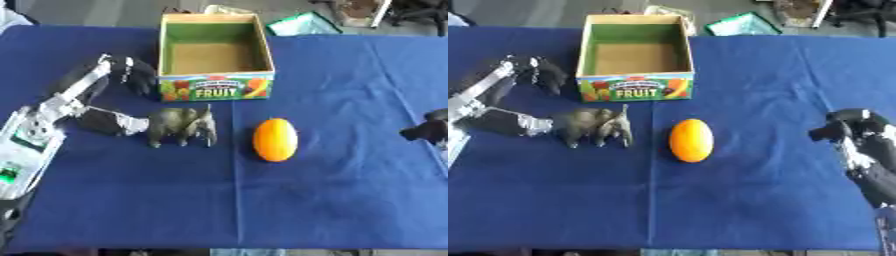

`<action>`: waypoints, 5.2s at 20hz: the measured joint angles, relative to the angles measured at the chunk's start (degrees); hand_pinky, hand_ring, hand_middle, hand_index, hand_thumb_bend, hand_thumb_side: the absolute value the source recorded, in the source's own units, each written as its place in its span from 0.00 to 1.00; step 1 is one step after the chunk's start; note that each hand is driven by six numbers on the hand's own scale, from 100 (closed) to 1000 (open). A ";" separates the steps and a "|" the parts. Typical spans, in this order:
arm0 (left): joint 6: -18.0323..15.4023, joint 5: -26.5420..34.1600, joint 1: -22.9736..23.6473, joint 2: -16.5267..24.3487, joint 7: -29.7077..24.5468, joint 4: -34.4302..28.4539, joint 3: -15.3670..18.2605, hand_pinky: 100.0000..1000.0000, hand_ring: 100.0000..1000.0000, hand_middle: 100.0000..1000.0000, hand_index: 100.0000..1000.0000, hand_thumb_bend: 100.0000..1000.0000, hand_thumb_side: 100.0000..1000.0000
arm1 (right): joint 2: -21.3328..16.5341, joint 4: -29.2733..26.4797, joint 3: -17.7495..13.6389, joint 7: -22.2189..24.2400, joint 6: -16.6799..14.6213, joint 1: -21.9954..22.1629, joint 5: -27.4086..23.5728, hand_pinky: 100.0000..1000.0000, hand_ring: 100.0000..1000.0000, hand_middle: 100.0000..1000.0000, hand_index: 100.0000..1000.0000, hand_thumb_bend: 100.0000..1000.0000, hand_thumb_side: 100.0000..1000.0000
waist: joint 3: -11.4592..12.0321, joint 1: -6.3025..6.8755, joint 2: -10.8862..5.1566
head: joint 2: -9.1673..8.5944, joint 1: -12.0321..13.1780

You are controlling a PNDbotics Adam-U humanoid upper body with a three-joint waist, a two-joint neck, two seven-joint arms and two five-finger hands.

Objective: Pick up objects on the table and place them in the box.

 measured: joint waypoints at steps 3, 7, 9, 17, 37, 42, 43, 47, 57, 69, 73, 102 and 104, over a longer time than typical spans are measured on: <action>-1.20 -2.26 -2.20 1.21 -0.97 1.94 -1.69 0.61 0.58 0.59 0.71 0.51 0.00 | 0.00 0.00 0.15 0.08 0.05 0.01 0.00 0.60 0.47 0.36 0.60 0.00 0.18 | -0.17 0.02 -0.05 | 0.00 0.02; -3.17 -6.54 -5.09 2.00 -2.90 4.67 -3.70 0.63 0.61 0.62 0.72 0.55 0.00 | 0.00 0.00 0.16 0.20 0.00 0.02 0.00 0.60 0.47 0.36 0.60 0.00 0.18 | -0.28 0.03 -0.08 | 0.00 0.05; -4.07 -8.92 -6.38 2.00 -3.80 6.27 -4.58 0.63 0.61 0.63 0.73 0.57 0.01 | 0.00 0.00 0.17 0.27 0.01 0.02 0.00 0.60 0.47 0.36 0.60 0.00 0.18 | -0.43 0.03 -0.10 | 0.00 0.07; -5.84 -15.74 -9.80 0.51 -5.68 13.13 -7.39 0.63 0.60 0.62 0.72 0.60 0.06 | 0.00 0.00 0.19 0.43 0.01 0.05 0.00 0.60 0.47 0.36 0.60 0.00 0.18 | -0.86 0.02 -0.11 | 0.00 0.28; -5.47 -21.92 -10.92 -1.84 -4.13 18.82 -8.95 0.47 0.31 0.30 0.50 0.02 0.09 | 0.01 0.01 0.50 0.58 0.01 0.05 0.00 0.60 0.47 0.36 0.60 0.00 0.18 | -0.97 -0.28 -0.12 | -0.01 0.30; -4.17 -19.38 -11.19 -1.74 -2.76 16.28 -7.38 0.47 0.29 0.27 0.49 0.00 0.08 | 0.01 0.01 0.50 0.58 0.00 0.04 0.00 0.60 0.47 0.36 0.60 0.00 0.18 | -0.96 -0.29 -0.12 | -0.02 0.28; -3.87 -18.66 -11.78 -1.65 -2.52 15.29 -6.93 0.47 0.29 0.27 0.49 0.00 0.08 | 0.01 0.01 0.50 0.58 0.00 0.04 0.00 0.60 0.47 0.36 0.60 0.00 0.18 | -0.96 -0.29 -0.13 | -0.03 0.27; -2.45 -16.36 -15.65 -0.52 -1.16 12.81 -5.31 0.47 0.29 0.27 0.49 0.00 0.07 | 0.01 0.02 0.54 0.69 -0.03 0.05 -0.02 0.60 0.47 0.36 0.60 0.00 0.18 | -1.07 -0.33 -0.37 | -0.28 0.29; -0.65 -20.33 -26.90 -4.22 5.56 27.61 -2.68 0.49 0.33 0.30 0.50 0.00 0.07 | 0.06 0.03 1.47 1.57 -0.09 0.02 -0.49 0.60 0.47 0.36 0.60 0.00 0.17 | -3.06 -0.82 -0.44 | -0.98 1.25; -2.27 -32.67 -34.95 -10.01 14.94 50.46 1.28 0.56 0.48 0.47 0.63 0.08 0.07 | 0.53 0.04 3.33 3.47 -0.03 -1.11 -0.95 0.60 0.47 0.36 0.60 0.00 0.18 | -7.02 -0.97 1.02 | -2.11 3.57; -2.22 -36.47 -35.63 -10.43 16.06 54.43 2.10 0.59 0.54 0.56 0.69 0.33 0.05 | 0.53 0.04 3.68 3.90 -0.09 -1.45 -1.03 0.60 0.47 0.36 0.60 0.00 0.18 | -7.74 -0.97 1.37 | -2.47 4.06; 0.22 -8.39 -23.56 -1.73 15.61 22.99 2.69 0.66 0.66 0.66 0.75 0.72 0.24 | -7.41 0.95 6.30 6.26 -4.41 -13.11 -4.22 0.61 0.48 0.38 0.63 0.00 0.08 | -2.91 -0.64 0.21 | -2.36 0.95; 1.02 -1.41 -18.75 0.18 15.29 15.65 2.75 0.65 0.65 0.64 0.74 0.65 0.25 | -9.77 2.29 8.06 8.22 -6.41 -16.29 -4.57 0.62 0.50 0.40 0.65 0.00 0.08 | -2.19 -0.64 0.17 | -2.20 0.28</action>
